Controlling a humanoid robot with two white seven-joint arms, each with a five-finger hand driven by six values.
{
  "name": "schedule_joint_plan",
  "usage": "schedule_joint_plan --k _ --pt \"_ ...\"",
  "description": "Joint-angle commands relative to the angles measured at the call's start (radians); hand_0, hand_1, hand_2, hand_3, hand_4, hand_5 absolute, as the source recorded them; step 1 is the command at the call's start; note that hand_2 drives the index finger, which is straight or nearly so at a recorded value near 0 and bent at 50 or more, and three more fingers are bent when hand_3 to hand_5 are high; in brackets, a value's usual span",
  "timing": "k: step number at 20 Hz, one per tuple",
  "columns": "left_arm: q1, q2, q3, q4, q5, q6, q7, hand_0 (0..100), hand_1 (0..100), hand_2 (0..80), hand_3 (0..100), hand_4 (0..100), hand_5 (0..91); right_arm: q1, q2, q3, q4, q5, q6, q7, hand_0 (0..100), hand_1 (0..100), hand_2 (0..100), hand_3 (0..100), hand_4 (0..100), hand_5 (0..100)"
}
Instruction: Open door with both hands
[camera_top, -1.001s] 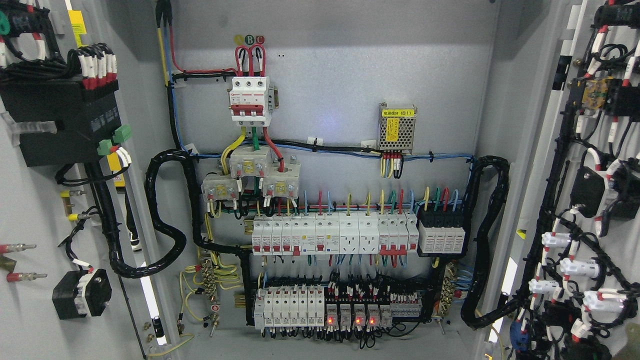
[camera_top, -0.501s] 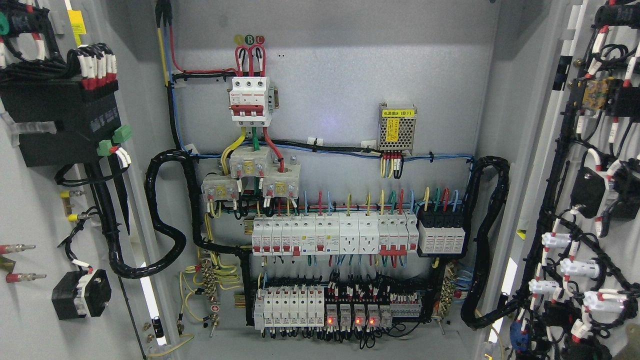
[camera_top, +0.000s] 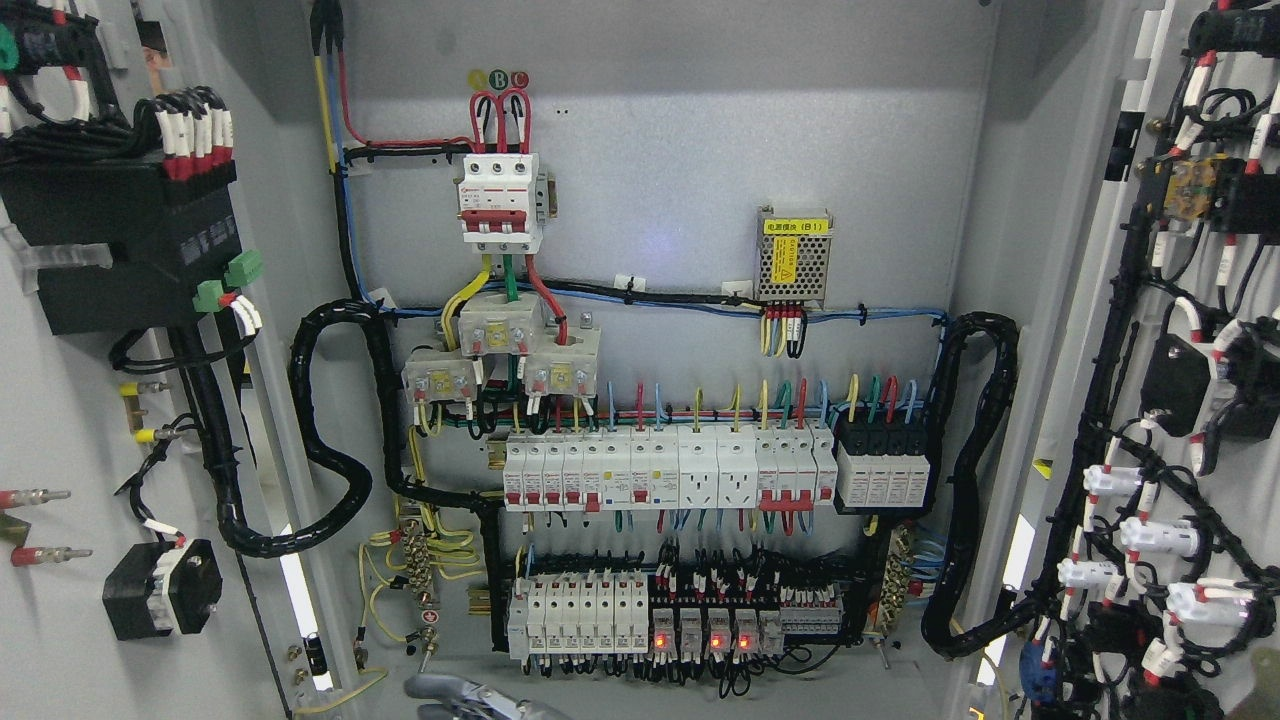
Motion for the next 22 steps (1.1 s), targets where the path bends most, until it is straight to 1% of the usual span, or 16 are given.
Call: schedule_joint_plan --k 1,2,3,4,5,7,12,13,14,15,16,17,18,19,21,22 --pt "0.089 0.11 0.031 -0.636 -0.003 -0.002 -0.02 12 56 0.0 0 0 0.0 0.197 -0.162 -0.155 -0.23 0.005 -0.023 -0.002 0 50 4 0 0 0" --pt "0.096 0.12 0.036 -0.696 -0.003 -0.002 -0.02 12 56 0.0 0 0 0.0 0.229 -0.17 -0.167 -0.254 0.005 -0.026 -0.002 0 50 4 0 0 0" --pt "0.103 0.133 0.046 -0.75 -0.003 -0.002 -0.02 12 56 0.0 0 0 0.0 0.264 -0.183 -0.195 -0.273 0.005 -0.029 -0.002 0 50 4 0 0 0" --pt "0.107 0.14 0.068 -0.8 -0.003 -0.002 -0.019 12 56 0.0 0 0 0.0 0.304 -0.19 -0.231 -0.282 0.005 -0.032 -0.002 0 50 4 0 0 0" --pt "0.109 0.14 0.091 -0.839 -0.003 -0.003 -0.017 12 56 0.0 0 0 0.0 0.326 -0.19 -0.256 -0.285 0.003 -0.041 -0.002 0 50 4 0 0 0" --pt "0.11 0.144 0.135 -0.905 -0.002 -0.003 -0.019 12 56 0.0 0 0 0.0 0.378 -0.188 -0.319 -0.302 0.003 -0.105 -0.002 0 50 4 0 0 0" --pt "0.133 0.193 0.137 -1.044 -0.002 -0.011 -0.023 12 56 0.0 0 0 0.0 0.505 -0.203 -0.457 -0.336 0.003 -0.271 -0.004 0 50 4 0 0 0" --pt "0.136 0.196 0.138 -1.072 -0.002 -0.013 -0.031 12 56 0.0 0 0 0.0 0.519 -0.203 -0.478 -0.337 0.003 -0.286 -0.004 0 50 4 0 0 0" --pt "0.138 0.199 0.14 -1.097 -0.002 -0.013 -0.049 12 56 0.0 0 0 0.0 0.539 -0.2 -0.506 -0.34 0.003 -0.3 -0.004 0 50 4 0 0 0" --pt "0.138 0.202 0.144 -1.117 -0.002 -0.016 -0.081 12 56 0.0 0 0 0.0 0.562 -0.2 -0.535 -0.348 0.003 -0.303 -0.004 0 50 4 0 0 0" --pt "0.139 0.203 0.161 -1.135 -0.002 -0.023 -0.126 12 56 0.0 0 0 0.0 0.593 -0.205 -0.561 -0.348 0.002 -0.305 -0.004 0 50 4 0 0 0" --pt "0.144 0.202 0.189 -1.152 -0.002 -0.04 -0.182 12 56 0.0 0 0 0.0 0.622 -0.216 -0.59 -0.351 0.0 -0.311 -0.004 0 50 4 0 0 0" --pt "0.144 0.199 0.207 -1.164 -0.002 -0.06 -0.222 12 56 0.0 0 0 0.0 0.639 -0.22 -0.615 -0.36 0.0 -0.332 -0.004 0 50 4 0 0 0" --pt "0.144 0.199 0.223 -1.173 0.0 -0.086 -0.244 12 56 0.0 0 0 0.0 0.654 -0.222 -0.636 -0.366 0.0 -0.36 -0.004 0 50 4 0 0 0" --pt "0.146 0.199 0.247 -1.196 0.0 -0.146 -0.249 12 56 0.0 0 0 0.0 0.671 -0.225 -0.653 -0.366 -0.002 -0.411 -0.01 0 50 4 0 0 0" --pt "0.146 0.199 0.258 -1.209 0.0 -0.163 -0.249 12 56 0.0 0 0 0.0 0.676 -0.225 -0.655 -0.366 -0.005 -0.426 -0.026 0 50 4 0 0 0"
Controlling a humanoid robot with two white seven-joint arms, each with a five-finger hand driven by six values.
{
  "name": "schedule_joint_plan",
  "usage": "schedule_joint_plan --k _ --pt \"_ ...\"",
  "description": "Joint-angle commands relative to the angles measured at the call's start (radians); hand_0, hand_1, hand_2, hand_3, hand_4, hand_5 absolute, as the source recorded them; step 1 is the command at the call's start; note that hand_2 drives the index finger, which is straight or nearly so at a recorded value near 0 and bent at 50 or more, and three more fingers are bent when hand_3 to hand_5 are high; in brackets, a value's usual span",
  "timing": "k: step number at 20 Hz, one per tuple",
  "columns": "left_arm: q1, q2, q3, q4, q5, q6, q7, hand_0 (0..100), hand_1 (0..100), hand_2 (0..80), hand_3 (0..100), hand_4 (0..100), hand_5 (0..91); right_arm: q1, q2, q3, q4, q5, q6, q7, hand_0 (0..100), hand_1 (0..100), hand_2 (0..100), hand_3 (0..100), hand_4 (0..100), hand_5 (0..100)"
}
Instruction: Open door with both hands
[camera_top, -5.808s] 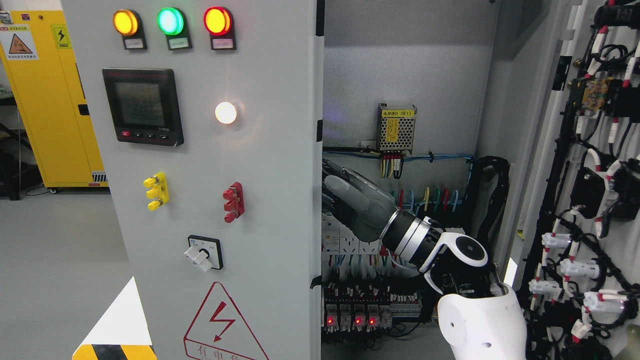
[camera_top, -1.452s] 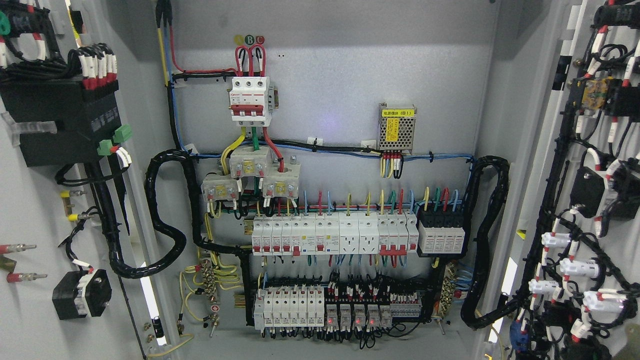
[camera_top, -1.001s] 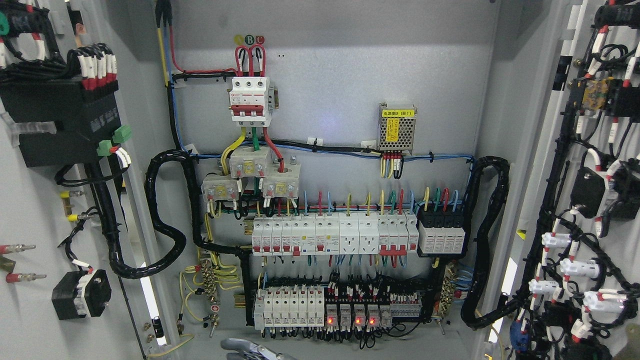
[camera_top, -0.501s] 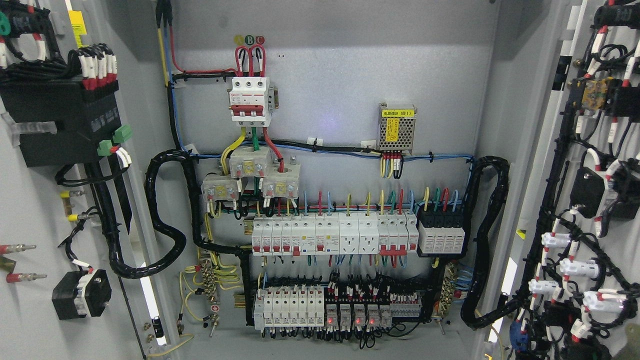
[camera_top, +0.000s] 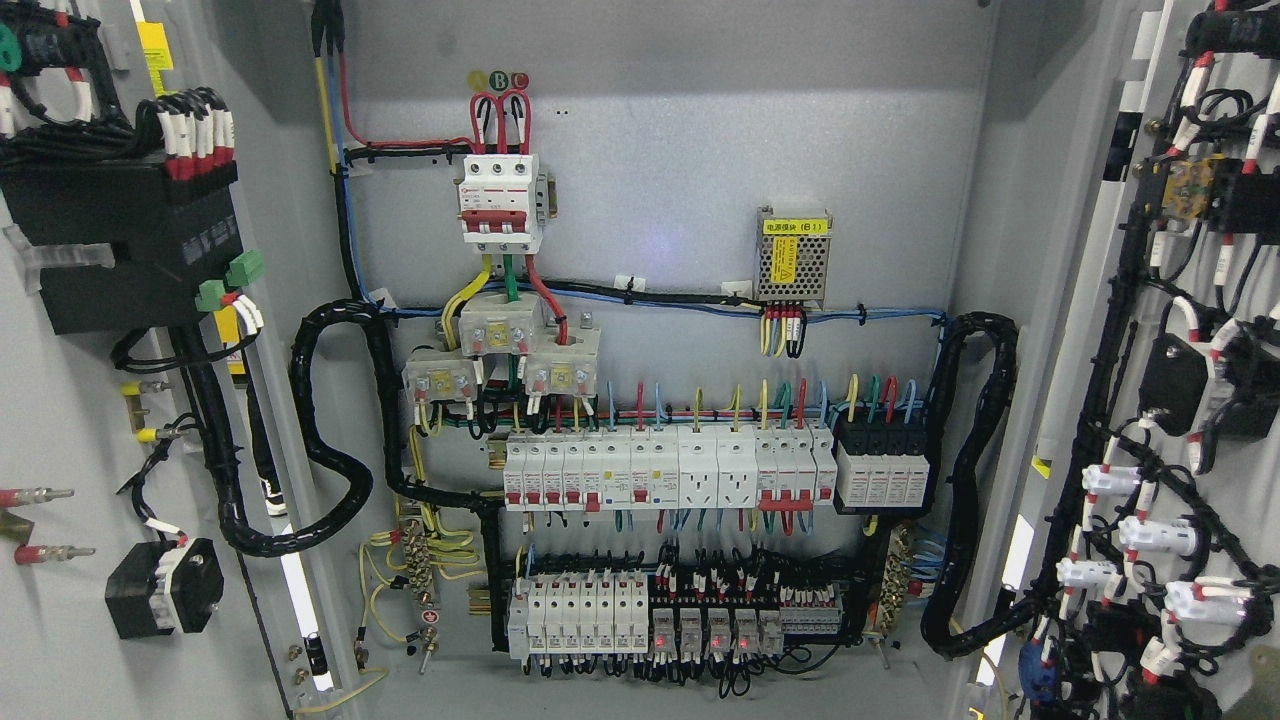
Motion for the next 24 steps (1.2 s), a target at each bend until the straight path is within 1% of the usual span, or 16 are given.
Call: schedule_joint_plan --k 1,3,5,6,7,9,10,12,15,16,19,20,23,24 --pt "0.009 0.035 0.121 -0.293 0.004 -0.071 -0.029 12 56 0.0 0 0 0.0 0.092 -0.046 -0.219 -0.073 -0.006 -0.063 -0.036 0 50 4 0 0 0" --pt "0.014 0.019 0.146 -0.305 0.012 -0.133 -0.046 12 56 0.0 0 0 0.0 0.097 -0.046 -0.243 -0.08 -0.009 -0.081 -0.073 0 50 4 0 0 0" --pt "0.023 0.009 0.152 -0.307 0.012 -0.176 -0.076 12 56 0.0 0 0 0.0 0.097 -0.046 -0.256 -0.08 -0.011 -0.116 -0.09 0 50 4 0 0 0" --pt "0.03 0.009 0.163 -0.31 0.013 -0.192 -0.086 12 56 0.0 0 0 0.0 0.097 -0.049 -0.257 -0.08 -0.011 -0.141 -0.09 0 50 4 0 0 0" --pt "0.034 0.008 0.176 -0.314 0.016 -0.206 -0.086 12 56 0.0 0 0 0.0 0.097 -0.06 -0.259 -0.081 -0.011 -0.155 -0.09 0 50 4 0 0 0" --pt "0.034 -0.004 0.204 -0.32 0.028 -0.213 -0.087 12 56 0.0 0 0 0.0 0.095 -0.089 -0.266 -0.081 -0.012 -0.164 -0.09 0 50 4 0 0 0" --pt "0.035 -0.026 0.228 -0.324 0.042 -0.213 -0.087 12 56 0.0 0 0 0.0 0.092 -0.1 -0.274 -0.081 -0.012 -0.164 -0.09 0 50 4 0 0 0" --pt "0.035 -0.044 0.27 -0.327 0.058 -0.214 -0.104 12 56 0.0 0 0 0.0 0.089 -0.101 -0.274 -0.081 -0.012 -0.164 -0.09 0 50 4 0 0 0" --pt "0.034 -0.076 0.313 -0.343 0.059 -0.214 -0.164 12 56 0.0 0 0 0.0 0.089 -0.097 -0.274 -0.083 -0.012 -0.156 -0.092 0 50 4 0 0 0" --pt "0.031 -0.089 0.327 -0.345 0.059 -0.213 -0.176 12 56 0.0 0 0 0.0 0.091 -0.098 -0.273 -0.083 -0.012 -0.158 -0.092 0 50 4 0 0 0" --pt "0.031 -0.098 0.354 -0.347 0.064 -0.213 -0.178 12 56 0.0 0 0 0.0 0.092 -0.097 -0.269 -0.083 -0.012 -0.161 -0.092 0 50 4 0 0 0" --pt "0.029 -0.098 0.367 -0.347 0.079 -0.213 -0.178 12 56 0.0 0 0 0.0 0.094 -0.097 -0.271 -0.084 -0.012 -0.163 -0.092 0 50 4 0 0 0" --pt "0.029 -0.095 0.436 -0.348 0.186 -0.211 -0.178 12 56 0.0 0 0 0.0 0.095 -0.092 -0.274 -0.084 -0.014 -0.167 -0.092 0 50 4 0 0 0" --pt "0.03 -0.095 0.451 -0.347 0.203 -0.21 -0.178 12 56 0.0 0 0 0.0 0.097 -0.091 -0.271 -0.084 -0.014 -0.178 -0.092 0 50 4 0 0 0"
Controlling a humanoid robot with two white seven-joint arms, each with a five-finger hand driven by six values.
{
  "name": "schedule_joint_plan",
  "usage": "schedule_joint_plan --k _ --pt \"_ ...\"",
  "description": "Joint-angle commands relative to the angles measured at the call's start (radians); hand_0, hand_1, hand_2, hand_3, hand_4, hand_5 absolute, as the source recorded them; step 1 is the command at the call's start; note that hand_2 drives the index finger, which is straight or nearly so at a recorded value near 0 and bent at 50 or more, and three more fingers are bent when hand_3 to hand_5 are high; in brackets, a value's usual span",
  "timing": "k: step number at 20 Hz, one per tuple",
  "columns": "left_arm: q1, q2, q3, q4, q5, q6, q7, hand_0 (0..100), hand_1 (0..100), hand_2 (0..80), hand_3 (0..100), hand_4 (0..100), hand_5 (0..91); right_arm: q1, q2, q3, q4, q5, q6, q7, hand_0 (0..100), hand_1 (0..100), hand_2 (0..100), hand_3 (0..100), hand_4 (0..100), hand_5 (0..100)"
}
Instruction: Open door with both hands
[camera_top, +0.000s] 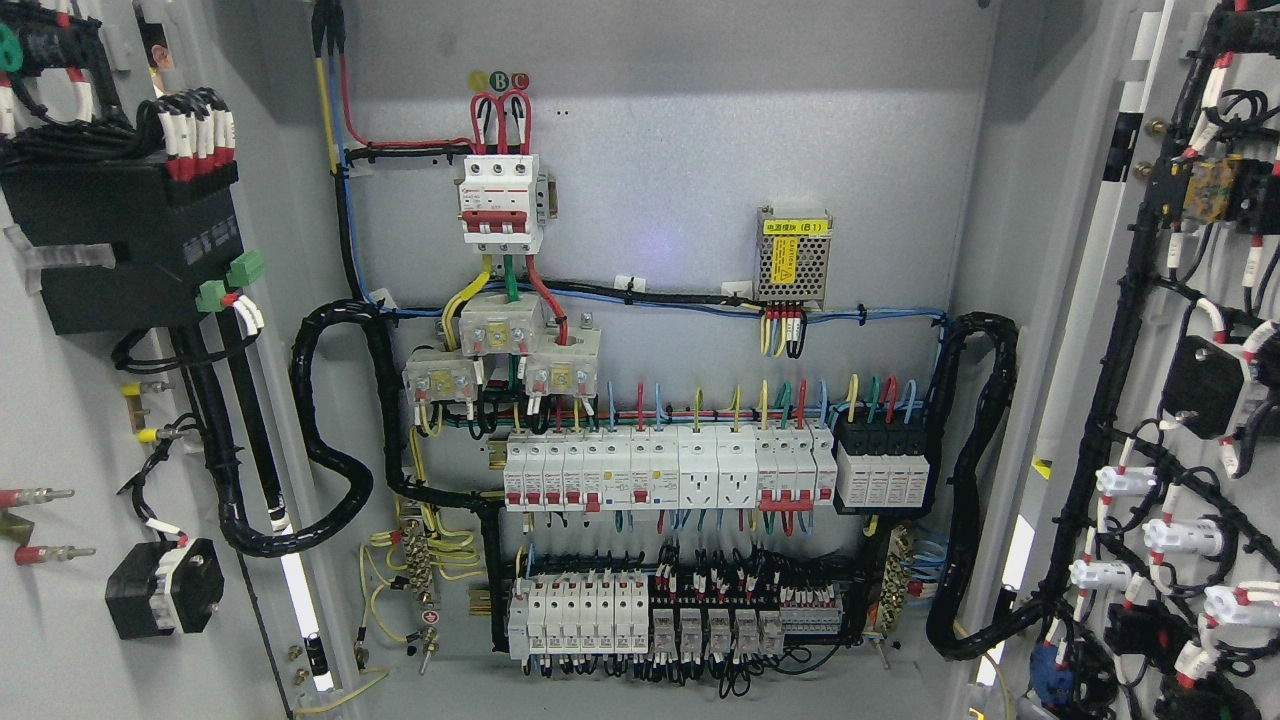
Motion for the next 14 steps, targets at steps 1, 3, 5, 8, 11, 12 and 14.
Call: schedule_joint_plan --k 1,3,5,8,11,12,14 --pt "0.003 -0.034 0.176 -0.047 0.101 0.003 -0.002 12 56 0.0 0 0 0.0 0.005 -0.011 -0.032 -0.011 -0.001 -0.023 0.001 0 50 4 0 0 0" --pt "0.008 -0.034 0.209 -0.047 0.114 0.003 -0.002 12 56 0.0 0 0 0.0 0.005 -0.011 -0.03 -0.011 -0.016 -0.025 0.001 0 50 4 0 0 0" --pt "0.014 -0.034 0.23 -0.047 0.128 0.004 -0.004 12 56 0.0 0 0 0.0 0.014 -0.011 -0.029 -0.011 -0.061 -0.025 0.001 0 50 4 0 0 0" --pt "0.023 -0.034 0.264 -0.046 0.144 0.006 -0.039 12 56 0.0 0 0 0.0 0.028 -0.013 -0.035 -0.011 -0.102 -0.025 0.001 0 50 4 0 0 0" --pt "0.034 -0.036 0.305 -0.04 0.167 0.017 -0.066 12 56 0.0 0 0 0.0 0.031 -0.019 -0.041 -0.011 -0.17 -0.02 0.001 0 50 4 0 0 0" --pt "0.036 -0.036 0.322 -0.037 0.17 0.027 -0.065 12 56 0.0 0 0 0.0 0.031 -0.02 -0.047 -0.011 -0.184 -0.017 0.001 0 50 4 0 0 0" --pt "0.04 -0.034 0.362 -0.026 0.199 0.053 -0.066 12 56 0.0 0 0 0.0 0.031 -0.022 -0.052 -0.011 -0.185 -0.017 0.002 0 50 4 0 0 0"
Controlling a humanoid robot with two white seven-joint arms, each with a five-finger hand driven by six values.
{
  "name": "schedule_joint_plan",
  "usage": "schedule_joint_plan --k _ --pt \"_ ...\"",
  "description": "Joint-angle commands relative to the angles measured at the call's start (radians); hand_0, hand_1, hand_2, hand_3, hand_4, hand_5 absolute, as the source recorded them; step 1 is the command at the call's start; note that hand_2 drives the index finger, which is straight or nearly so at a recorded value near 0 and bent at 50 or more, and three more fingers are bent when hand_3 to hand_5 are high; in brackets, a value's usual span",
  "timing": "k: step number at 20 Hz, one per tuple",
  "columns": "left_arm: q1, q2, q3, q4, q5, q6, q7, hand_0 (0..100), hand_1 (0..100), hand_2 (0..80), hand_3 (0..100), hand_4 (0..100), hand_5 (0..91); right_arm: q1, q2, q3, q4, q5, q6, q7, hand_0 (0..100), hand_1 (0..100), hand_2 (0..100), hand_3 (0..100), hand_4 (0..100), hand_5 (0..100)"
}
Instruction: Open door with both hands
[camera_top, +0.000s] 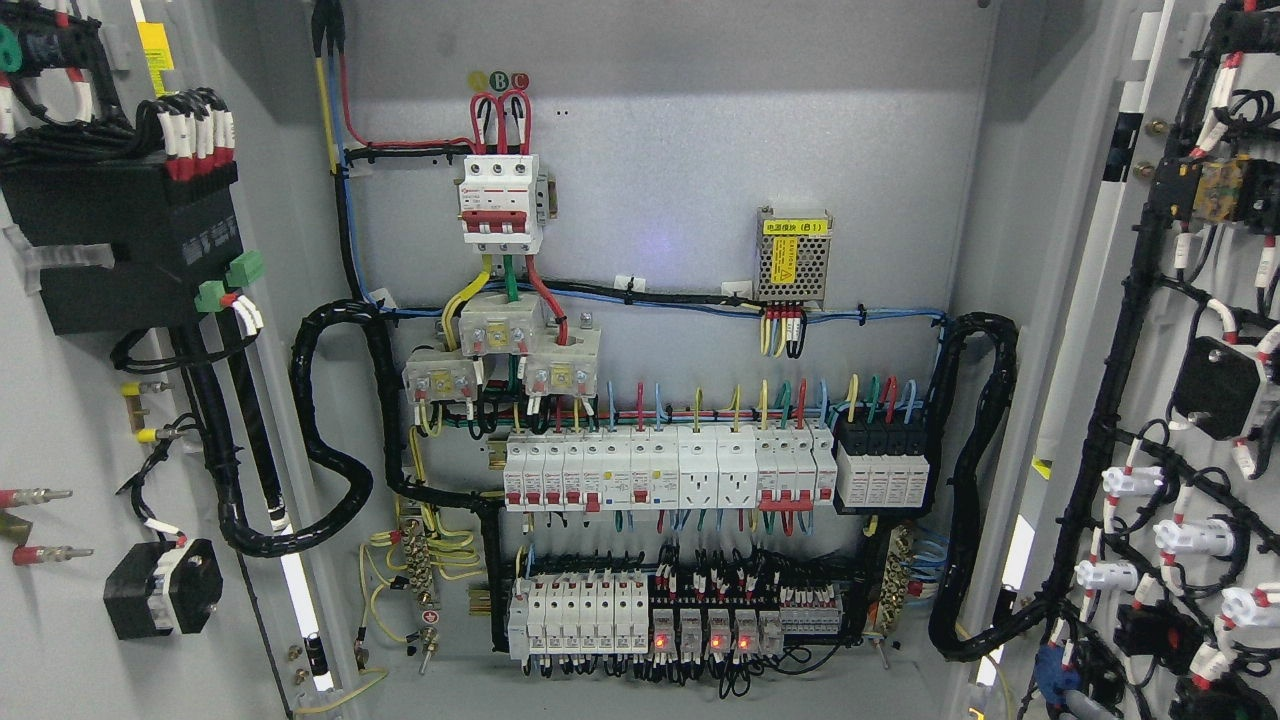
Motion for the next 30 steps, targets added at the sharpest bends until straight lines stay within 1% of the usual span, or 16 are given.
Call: schedule_joint_plan --k 1,3,5,7,9,12,14,15,17,18,21,23,26,30 --pt "0.015 -0.009 0.177 0.013 0.067 0.037 -0.006 12 56 0.0 0 0 0.0 0.007 -0.012 -0.026 -0.003 -0.058 0.006 0.002 0 50 4 0 0 0" --pt "0.013 -0.008 0.204 0.032 0.082 0.07 -0.006 12 56 0.0 0 0 0.0 0.009 -0.012 -0.039 -0.003 -0.059 0.006 0.002 0 50 4 0 0 0" --pt "0.01 -0.005 0.212 0.061 0.082 0.085 -0.006 12 56 0.0 0 0 0.0 0.009 -0.012 -0.056 -0.003 -0.059 0.001 0.002 0 50 4 0 0 0" --pt "0.001 0.003 0.217 0.101 0.082 0.12 -0.006 12 56 0.0 0 0 0.0 0.009 -0.014 -0.066 -0.003 -0.059 -0.002 0.002 0 50 4 0 0 0" --pt "-0.003 0.029 0.234 0.133 0.087 0.168 -0.008 12 56 0.0 0 0 0.0 0.009 -0.012 -0.069 -0.003 -0.061 -0.006 0.004 0 50 4 0 0 0" --pt "-0.04 0.089 0.235 0.203 0.114 0.183 -0.012 12 56 0.0 0 0 0.0 0.009 -0.012 -0.069 -0.005 -0.062 -0.012 0.004 0 50 4 0 0 0" --pt "-0.065 0.116 0.235 0.242 0.14 0.211 -0.014 12 56 0.0 0 0 0.0 0.009 -0.01 -0.07 -0.003 -0.064 -0.012 0.004 0 50 4 0 0 0" --pt "-0.069 0.13 0.234 0.256 0.162 0.231 -0.021 12 56 0.0 0 0 0.0 0.009 -0.009 -0.07 -0.003 -0.064 -0.011 0.004 0 50 4 0 0 0" --pt "-0.082 0.153 0.235 0.276 0.202 0.264 -0.054 12 56 0.0 0 0 0.0 0.009 -0.007 -0.07 -0.003 -0.066 -0.008 0.004 0 50 4 0 0 0" --pt "-0.095 0.159 0.235 0.294 0.212 0.28 -0.057 12 56 0.0 0 0 0.0 0.009 -0.007 -0.07 -0.003 -0.066 -0.006 0.004 0 50 4 0 0 0" --pt "-0.118 0.168 0.252 0.341 0.214 0.291 -0.058 12 56 0.0 0 0 0.0 0.009 -0.006 -0.072 -0.003 -0.084 -0.003 0.002 0 50 4 0 0 0" --pt "-0.125 0.188 0.254 0.355 0.214 0.291 -0.058 12 56 0.0 0 0 0.0 0.009 -0.004 -0.081 -0.003 -0.113 0.0 0.002 0 50 4 0 0 0" --pt "-0.143 0.21 0.269 0.391 0.214 0.291 -0.058 12 56 0.0 0 0 0.0 0.016 -0.001 -0.092 -0.003 -0.115 -0.002 0.002 0 50 4 0 0 0" --pt "-0.166 0.234 0.275 0.421 0.217 0.315 -0.058 12 56 0.0 0 0 0.0 0.024 0.002 -0.101 -0.003 -0.115 -0.006 0.002 0 50 4 0 0 0"
